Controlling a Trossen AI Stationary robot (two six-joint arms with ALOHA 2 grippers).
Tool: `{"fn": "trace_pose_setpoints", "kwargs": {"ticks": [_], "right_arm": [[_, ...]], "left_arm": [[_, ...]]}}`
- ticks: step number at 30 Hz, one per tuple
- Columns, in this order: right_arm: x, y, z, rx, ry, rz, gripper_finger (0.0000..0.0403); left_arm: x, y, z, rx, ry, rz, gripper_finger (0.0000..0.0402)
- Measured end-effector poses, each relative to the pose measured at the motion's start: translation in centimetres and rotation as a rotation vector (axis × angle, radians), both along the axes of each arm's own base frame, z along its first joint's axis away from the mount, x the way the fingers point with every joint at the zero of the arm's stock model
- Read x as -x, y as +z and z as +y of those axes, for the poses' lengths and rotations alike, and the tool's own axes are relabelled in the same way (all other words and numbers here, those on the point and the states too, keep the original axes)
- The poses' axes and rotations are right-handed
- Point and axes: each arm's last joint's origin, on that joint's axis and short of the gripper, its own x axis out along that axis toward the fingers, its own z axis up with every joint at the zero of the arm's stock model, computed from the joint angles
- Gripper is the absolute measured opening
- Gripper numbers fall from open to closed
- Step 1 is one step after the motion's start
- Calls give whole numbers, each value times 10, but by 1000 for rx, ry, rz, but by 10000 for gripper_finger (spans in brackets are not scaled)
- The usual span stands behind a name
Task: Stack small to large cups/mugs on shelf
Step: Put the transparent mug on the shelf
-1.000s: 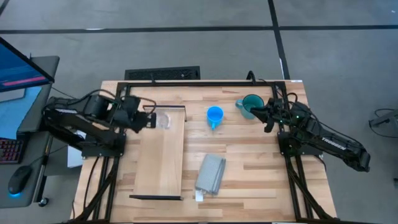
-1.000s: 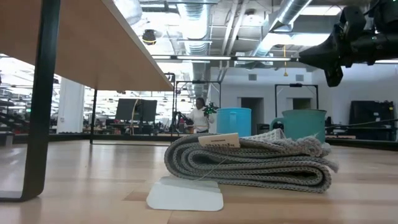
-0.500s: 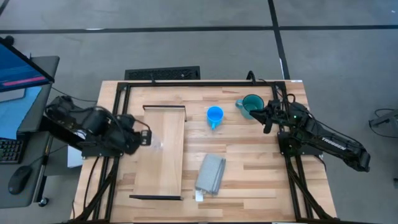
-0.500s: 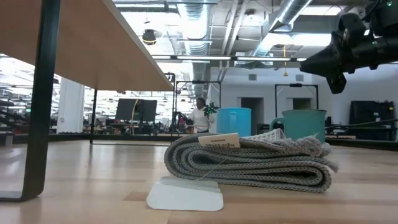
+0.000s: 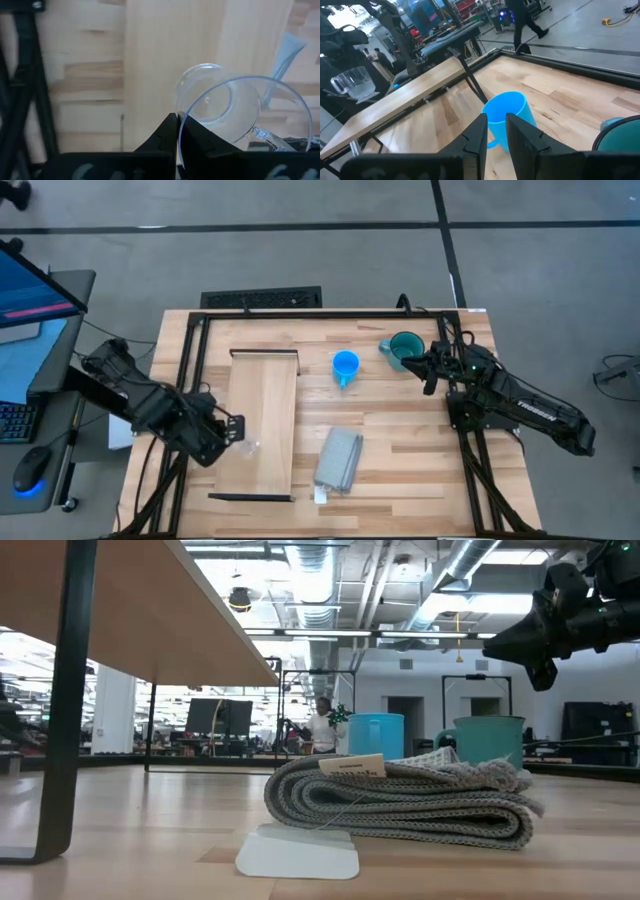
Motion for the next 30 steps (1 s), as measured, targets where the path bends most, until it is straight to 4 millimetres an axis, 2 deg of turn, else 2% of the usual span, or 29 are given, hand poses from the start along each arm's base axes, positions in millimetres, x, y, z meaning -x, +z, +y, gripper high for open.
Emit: {"fn": "trace_pose_setpoints", "kwargs": {"ticks": [10, 18, 30], "right_arm": [[0, -1, 0, -7, 0, 13, 93], [1, -6, 0, -31, 0, 55, 93], [1, -6, 1, -33, 0, 58, 93]], "left_arm": [[-27, -18, -18, 4, 4, 9, 0], [-38, -27, -27, 4, 7, 50, 0], [-50, -2, -39, -1, -1, 95, 0]]}}
